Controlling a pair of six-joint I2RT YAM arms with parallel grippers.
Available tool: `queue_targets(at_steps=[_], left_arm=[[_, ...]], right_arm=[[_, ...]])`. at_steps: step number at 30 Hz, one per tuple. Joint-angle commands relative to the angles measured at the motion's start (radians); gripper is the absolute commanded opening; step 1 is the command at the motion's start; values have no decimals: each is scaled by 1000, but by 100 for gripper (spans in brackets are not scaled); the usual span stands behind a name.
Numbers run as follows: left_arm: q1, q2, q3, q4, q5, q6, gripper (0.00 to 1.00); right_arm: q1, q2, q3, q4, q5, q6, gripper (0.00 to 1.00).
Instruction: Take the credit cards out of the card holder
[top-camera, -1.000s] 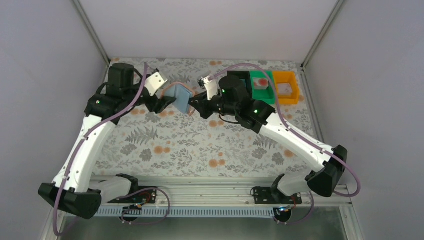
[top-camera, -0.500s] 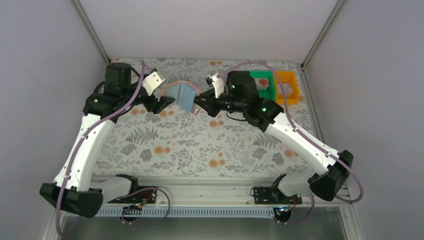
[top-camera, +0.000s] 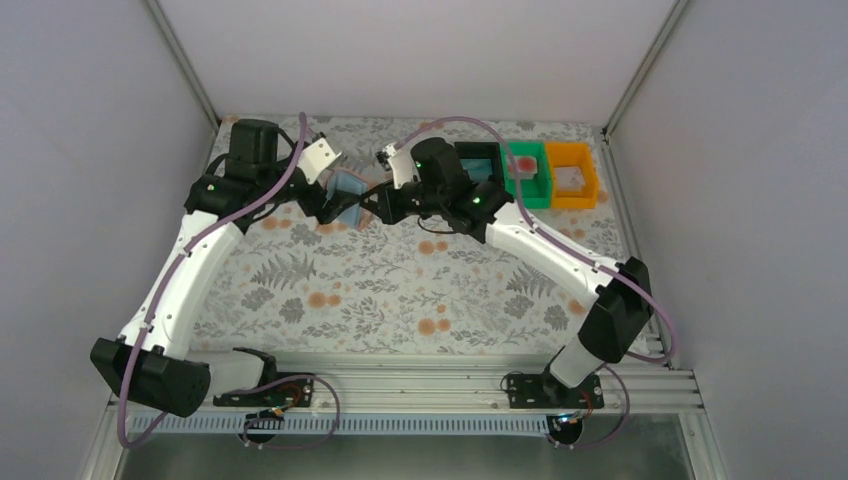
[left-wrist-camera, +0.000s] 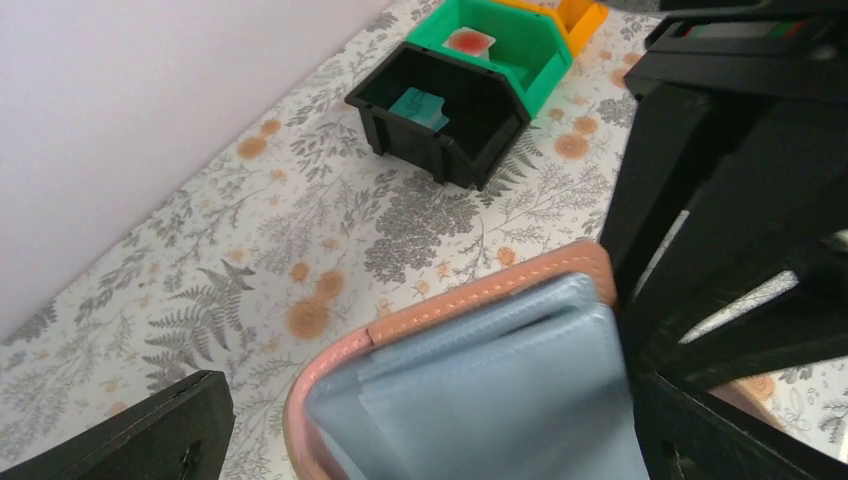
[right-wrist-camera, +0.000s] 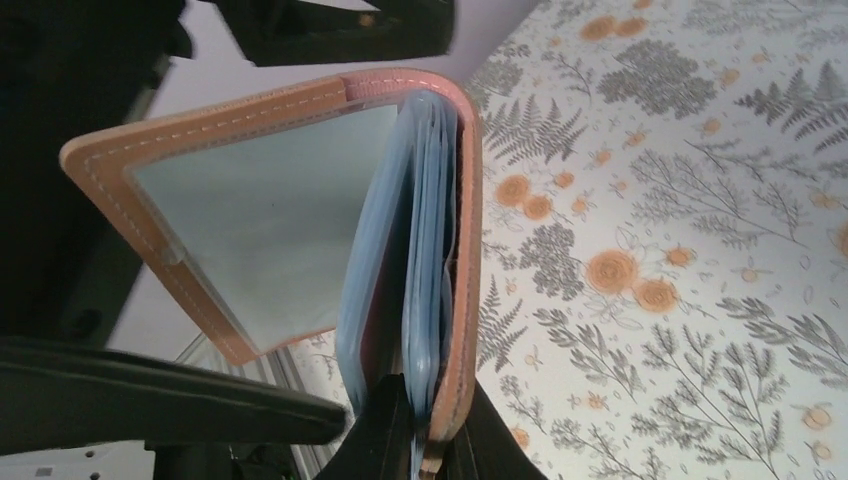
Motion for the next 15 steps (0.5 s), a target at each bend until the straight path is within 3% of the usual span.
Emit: queue_targets(at_steps=[1, 5, 10, 15], left_arm=[[-1, 3, -12, 27, -11, 28, 100], [-1, 5, -28, 41, -16, 31, 93], [2, 4, -50, 61, -83, 26, 77], [39, -27, -62, 69, -102, 25, 72]], right_arm=[[27, -37, 57, 54, 4, -5, 4], [27, -61, 49, 72, -32, -17, 4], [27, -96, 33, 81, -70, -45, 4], [25, -136, 17, 46, -57, -79, 4]])
